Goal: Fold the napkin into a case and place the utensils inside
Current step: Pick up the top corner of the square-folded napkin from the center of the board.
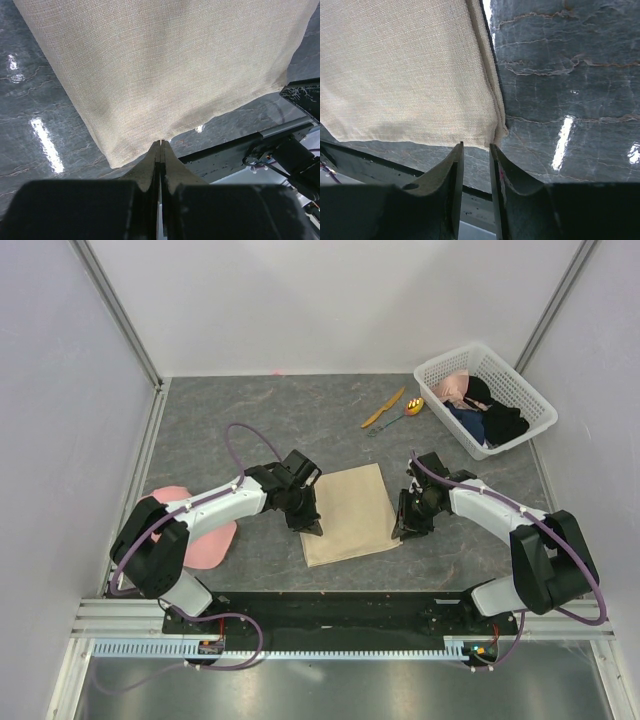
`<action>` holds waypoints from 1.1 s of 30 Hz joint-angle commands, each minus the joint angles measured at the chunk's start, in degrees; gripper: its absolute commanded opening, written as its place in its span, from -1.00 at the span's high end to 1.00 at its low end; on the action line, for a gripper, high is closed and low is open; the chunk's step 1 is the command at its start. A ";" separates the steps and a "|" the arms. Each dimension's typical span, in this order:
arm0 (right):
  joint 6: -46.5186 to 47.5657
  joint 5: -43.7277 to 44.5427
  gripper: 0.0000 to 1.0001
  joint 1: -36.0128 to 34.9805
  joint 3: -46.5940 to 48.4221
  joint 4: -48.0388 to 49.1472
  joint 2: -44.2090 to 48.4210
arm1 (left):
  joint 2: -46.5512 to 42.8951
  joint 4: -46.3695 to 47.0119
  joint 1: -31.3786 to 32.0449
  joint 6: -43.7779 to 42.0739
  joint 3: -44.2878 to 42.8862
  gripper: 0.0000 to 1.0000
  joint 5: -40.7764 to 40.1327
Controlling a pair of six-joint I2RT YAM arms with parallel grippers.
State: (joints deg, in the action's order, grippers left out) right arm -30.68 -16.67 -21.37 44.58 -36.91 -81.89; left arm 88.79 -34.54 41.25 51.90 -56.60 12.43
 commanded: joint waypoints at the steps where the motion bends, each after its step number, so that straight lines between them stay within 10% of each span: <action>1: -0.52 0.49 0.34 0.18 -0.45 2.45 -0.03 | 0.06 1.59 -0.12 -2.68 0.52 0.94 1.02; 33: -0.26 1.81 0.42 0.18 -2.48 4.03 -1.70 | -1.17 2.38 -0.74 -3.56 1.32 0.76 2.16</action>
State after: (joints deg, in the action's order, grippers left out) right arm -30.68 -14.74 -21.19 42.72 -34.04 -83.35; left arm 88.79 -33.56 40.88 50.83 -55.81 13.69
